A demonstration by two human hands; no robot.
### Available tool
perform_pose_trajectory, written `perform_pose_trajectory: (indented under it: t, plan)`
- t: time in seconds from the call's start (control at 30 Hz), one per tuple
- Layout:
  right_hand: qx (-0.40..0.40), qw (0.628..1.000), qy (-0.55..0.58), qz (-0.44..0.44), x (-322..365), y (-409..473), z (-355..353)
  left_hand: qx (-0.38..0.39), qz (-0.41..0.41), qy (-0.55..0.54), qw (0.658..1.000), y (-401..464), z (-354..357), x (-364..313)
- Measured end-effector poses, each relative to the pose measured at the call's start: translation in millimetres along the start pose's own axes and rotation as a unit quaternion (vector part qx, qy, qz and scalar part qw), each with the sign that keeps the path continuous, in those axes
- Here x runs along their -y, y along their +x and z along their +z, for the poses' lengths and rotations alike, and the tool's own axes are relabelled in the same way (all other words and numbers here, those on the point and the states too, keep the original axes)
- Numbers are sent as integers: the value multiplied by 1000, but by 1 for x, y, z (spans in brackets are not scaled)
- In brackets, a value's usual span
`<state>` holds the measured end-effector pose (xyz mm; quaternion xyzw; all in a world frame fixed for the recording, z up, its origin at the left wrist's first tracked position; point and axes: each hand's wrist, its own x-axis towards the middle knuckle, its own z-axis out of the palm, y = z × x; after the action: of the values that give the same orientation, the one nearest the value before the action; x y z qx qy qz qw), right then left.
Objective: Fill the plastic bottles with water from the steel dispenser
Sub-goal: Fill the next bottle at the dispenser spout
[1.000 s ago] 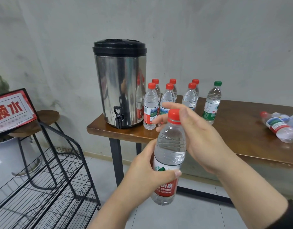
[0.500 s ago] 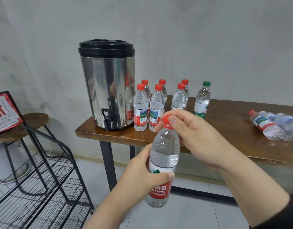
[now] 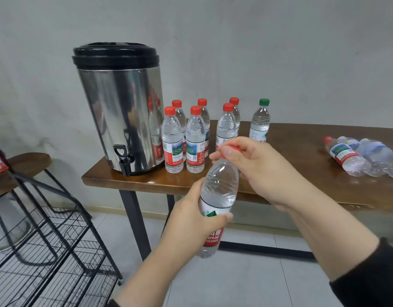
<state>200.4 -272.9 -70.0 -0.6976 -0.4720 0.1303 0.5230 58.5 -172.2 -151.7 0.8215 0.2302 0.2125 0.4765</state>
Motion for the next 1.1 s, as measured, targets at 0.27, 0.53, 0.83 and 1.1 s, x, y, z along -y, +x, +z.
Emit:
perform_pose_trajectory:
  t: [0.27, 0.53, 0.83, 1.1]
  plan:
    - [-87, 996, 25, -12, -14, 28, -12, -62, 29, -21, 997, 46, 29, -1]
    - [-95, 994, -39, -21, -36, 75, -31, -99, 38, -45, 993, 109, 51, -3]
    - [-149, 986, -30, 62, -120, 83, -61, -167, 13, -41, 985, 196, 71, 7]
    - [-137, 984, -10, 109, -169, 85, -58, -202, 30, -27, 978, 220, 89, 21]
